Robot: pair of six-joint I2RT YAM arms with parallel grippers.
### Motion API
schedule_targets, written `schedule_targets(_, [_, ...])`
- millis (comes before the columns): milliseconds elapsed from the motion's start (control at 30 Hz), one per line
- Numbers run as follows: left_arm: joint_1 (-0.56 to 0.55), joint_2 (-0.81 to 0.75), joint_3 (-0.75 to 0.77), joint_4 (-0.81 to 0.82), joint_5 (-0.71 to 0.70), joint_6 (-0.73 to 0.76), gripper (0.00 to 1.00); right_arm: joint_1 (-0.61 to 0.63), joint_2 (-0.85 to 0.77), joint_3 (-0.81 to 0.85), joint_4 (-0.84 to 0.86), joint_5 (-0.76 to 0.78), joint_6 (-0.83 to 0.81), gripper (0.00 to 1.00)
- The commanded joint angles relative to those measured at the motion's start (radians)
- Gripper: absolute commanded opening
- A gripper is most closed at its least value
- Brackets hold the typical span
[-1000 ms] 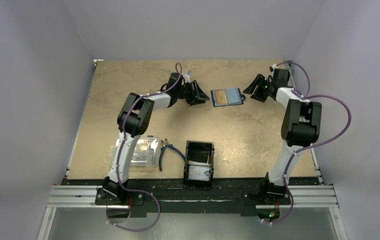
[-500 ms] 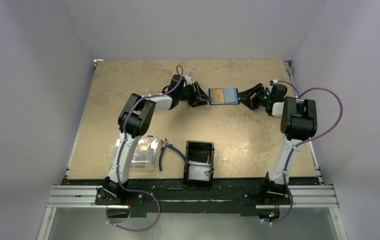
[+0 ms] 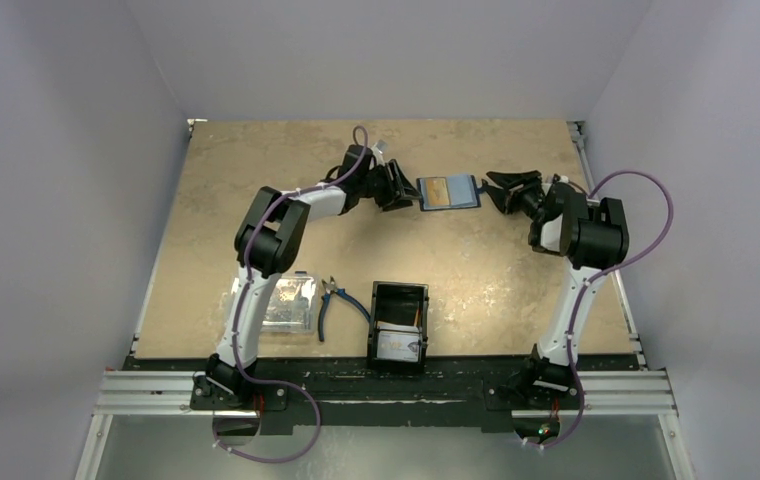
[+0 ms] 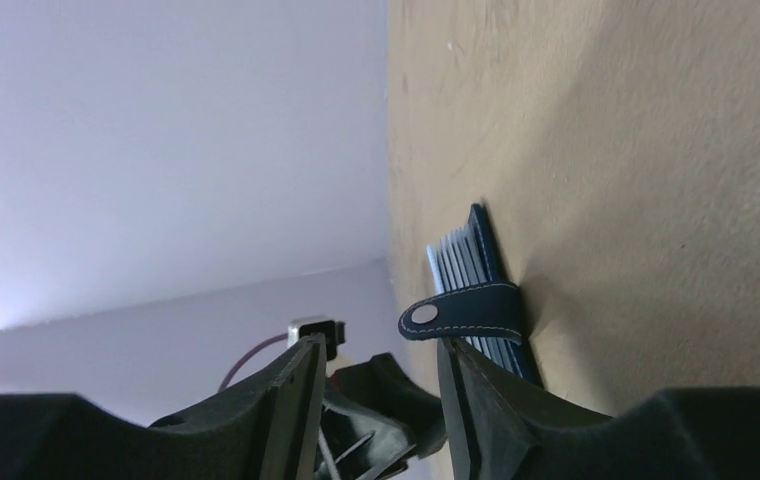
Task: Put the credit cards into the card holder
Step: Insert the credit card into the card holder, then close the card holder at the center of the board.
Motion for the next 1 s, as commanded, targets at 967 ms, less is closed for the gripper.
schedule_targets(967, [0.01,0.118,0.228,-0.08,-0.041,0.096,0.51,0.063,-0.364,0.281,-0.983,0.418,-1.06,0.6])
